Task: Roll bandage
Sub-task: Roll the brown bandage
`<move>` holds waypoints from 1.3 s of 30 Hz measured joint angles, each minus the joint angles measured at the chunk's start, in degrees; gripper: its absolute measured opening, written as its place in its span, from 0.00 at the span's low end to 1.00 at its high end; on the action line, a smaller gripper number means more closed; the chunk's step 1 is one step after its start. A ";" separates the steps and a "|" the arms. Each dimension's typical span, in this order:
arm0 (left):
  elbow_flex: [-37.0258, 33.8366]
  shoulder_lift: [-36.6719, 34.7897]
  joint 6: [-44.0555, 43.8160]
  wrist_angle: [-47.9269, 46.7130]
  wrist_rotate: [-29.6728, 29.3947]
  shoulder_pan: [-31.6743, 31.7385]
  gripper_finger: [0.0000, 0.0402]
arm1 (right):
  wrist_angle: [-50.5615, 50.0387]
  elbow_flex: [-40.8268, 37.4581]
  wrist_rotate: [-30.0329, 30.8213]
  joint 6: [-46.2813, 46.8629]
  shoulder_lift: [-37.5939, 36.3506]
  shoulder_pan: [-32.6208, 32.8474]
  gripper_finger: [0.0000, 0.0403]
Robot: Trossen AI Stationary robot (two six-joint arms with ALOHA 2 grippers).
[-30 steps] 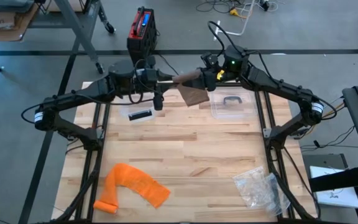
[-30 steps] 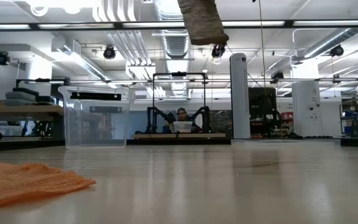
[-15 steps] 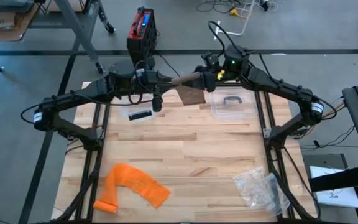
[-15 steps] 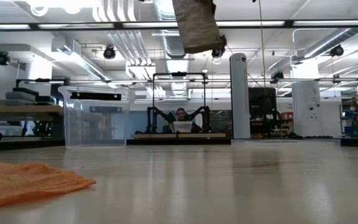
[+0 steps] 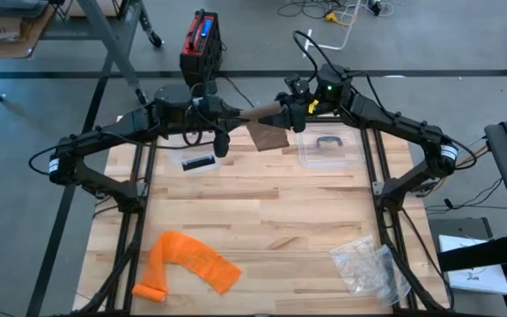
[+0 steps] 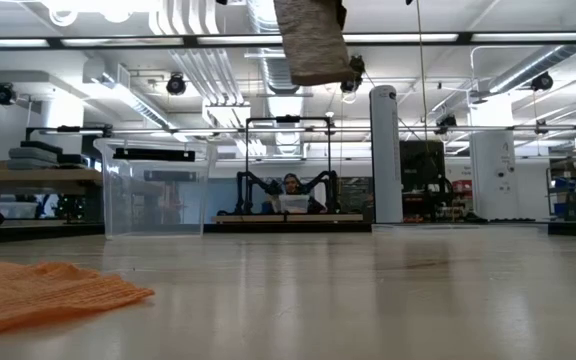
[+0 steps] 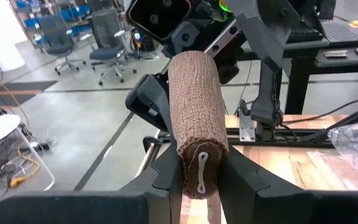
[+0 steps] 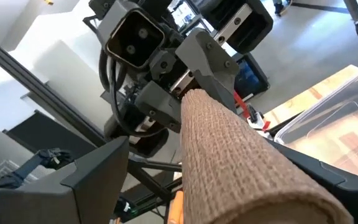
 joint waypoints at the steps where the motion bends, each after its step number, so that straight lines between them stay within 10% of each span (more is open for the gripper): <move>1: 0.57 0.28 -0.27 -0.73 0.01 0.00 0.18 | -0.10 0.00 0.03 -0.56 0.00 0.02 0.83; 28: 7.00 4.28 4.81 -6.15 -0.61 0.04 0.19 | 0.74 0.00 3.11 5.95 0.96 0.83 0.81; 39: 7.00 4.28 10.98 -5.71 -0.27 0.00 0.18 | 0.61 0.00 3.45 9.41 0.96 0.83 0.62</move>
